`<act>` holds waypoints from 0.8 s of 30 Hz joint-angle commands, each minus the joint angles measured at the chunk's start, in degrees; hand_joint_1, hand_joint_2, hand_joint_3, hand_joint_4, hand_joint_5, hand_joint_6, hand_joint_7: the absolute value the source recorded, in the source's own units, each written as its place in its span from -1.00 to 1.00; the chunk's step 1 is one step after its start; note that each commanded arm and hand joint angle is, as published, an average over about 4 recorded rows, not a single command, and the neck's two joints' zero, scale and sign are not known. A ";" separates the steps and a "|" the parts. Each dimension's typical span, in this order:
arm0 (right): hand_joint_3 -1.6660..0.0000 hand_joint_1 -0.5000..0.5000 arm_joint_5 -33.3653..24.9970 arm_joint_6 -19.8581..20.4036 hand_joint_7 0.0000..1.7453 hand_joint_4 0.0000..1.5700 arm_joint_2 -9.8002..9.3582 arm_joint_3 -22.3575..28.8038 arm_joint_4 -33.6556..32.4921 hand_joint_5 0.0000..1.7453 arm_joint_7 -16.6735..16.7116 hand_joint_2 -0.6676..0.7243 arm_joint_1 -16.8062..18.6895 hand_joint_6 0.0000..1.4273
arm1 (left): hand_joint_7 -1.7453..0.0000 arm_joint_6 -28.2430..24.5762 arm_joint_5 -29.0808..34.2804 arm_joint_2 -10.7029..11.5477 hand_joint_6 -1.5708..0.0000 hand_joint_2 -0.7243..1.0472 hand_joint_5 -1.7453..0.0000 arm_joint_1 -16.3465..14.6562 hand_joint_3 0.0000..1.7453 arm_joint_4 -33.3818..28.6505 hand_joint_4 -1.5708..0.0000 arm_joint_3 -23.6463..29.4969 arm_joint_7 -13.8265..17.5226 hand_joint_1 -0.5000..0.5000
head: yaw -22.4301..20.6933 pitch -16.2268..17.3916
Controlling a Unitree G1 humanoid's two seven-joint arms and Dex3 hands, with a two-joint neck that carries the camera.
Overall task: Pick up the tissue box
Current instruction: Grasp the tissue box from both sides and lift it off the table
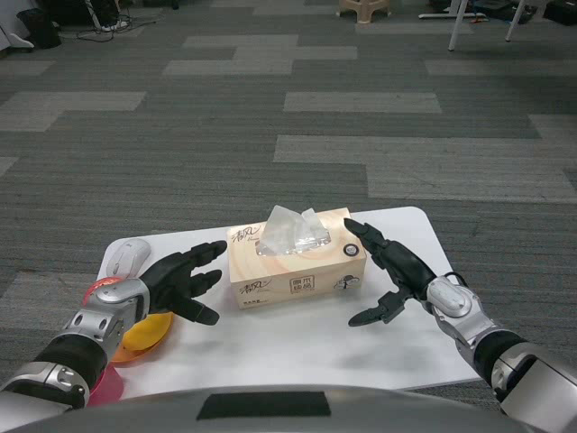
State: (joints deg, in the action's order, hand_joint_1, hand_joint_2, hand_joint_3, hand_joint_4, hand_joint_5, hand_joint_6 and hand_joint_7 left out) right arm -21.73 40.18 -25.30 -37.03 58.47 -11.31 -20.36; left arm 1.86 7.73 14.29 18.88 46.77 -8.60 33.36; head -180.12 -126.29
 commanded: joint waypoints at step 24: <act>0.62 -0.75 -0.16 0.30 -1.00 -1.00 0.78 -1.86 0.18 -0.92 3.69 -0.07 -1.17 -1.00 | 1.00 6.25 -0.87 -2.18 1.00 1.00 1.00 3.86 -0.80 3.59 1.00 -3.20 -4.09 1.00 | -0.23 0.24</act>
State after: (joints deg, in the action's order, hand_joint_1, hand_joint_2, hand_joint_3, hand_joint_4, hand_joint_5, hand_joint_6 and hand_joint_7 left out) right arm -21.78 40.17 -25.44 -38.25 58.64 -7.64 -20.36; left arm 6.79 7.19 12.51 21.09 50.08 -11.23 29.20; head -180.35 -126.03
